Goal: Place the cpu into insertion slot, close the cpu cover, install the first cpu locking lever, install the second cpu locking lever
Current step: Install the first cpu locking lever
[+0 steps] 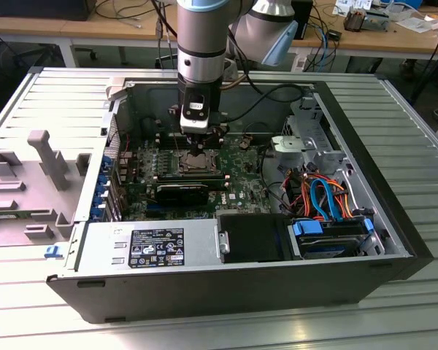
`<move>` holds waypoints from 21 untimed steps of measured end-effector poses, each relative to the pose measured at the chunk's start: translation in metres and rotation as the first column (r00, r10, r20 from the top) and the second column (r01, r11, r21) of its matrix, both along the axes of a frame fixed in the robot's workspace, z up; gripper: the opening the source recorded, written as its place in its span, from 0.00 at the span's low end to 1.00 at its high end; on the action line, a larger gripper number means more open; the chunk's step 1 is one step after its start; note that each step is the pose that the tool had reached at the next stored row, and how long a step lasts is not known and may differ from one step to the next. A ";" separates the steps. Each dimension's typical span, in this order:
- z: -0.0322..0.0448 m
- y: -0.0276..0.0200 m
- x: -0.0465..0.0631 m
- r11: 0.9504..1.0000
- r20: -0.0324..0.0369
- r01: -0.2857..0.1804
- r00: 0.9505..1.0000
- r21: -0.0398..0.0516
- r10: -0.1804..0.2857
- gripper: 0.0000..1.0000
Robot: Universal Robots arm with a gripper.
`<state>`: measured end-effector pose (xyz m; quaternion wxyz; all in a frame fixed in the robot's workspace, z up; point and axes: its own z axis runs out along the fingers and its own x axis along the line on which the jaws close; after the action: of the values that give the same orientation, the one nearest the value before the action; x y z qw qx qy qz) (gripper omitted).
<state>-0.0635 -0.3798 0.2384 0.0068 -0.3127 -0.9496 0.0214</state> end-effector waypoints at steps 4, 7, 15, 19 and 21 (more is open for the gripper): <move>0.0000 0.0000 0.000 1.000 0.000 -0.020 1.000 0.000 0.020 0.11; 0.0000 0.0000 0.000 1.000 0.000 -0.030 1.000 0.000 0.030 0.11; 0.0000 0.0000 0.000 0.998 0.000 -0.062 0.998 0.000 0.062 0.11; 0.0000 0.0000 0.000 0.997 0.000 -0.076 0.997 0.000 0.076 0.11; 0.0000 0.0000 0.000 0.996 0.000 -0.085 0.996 0.000 0.085 0.11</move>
<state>-0.0635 -0.3798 0.2384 0.0059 -0.2718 -0.9621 0.0217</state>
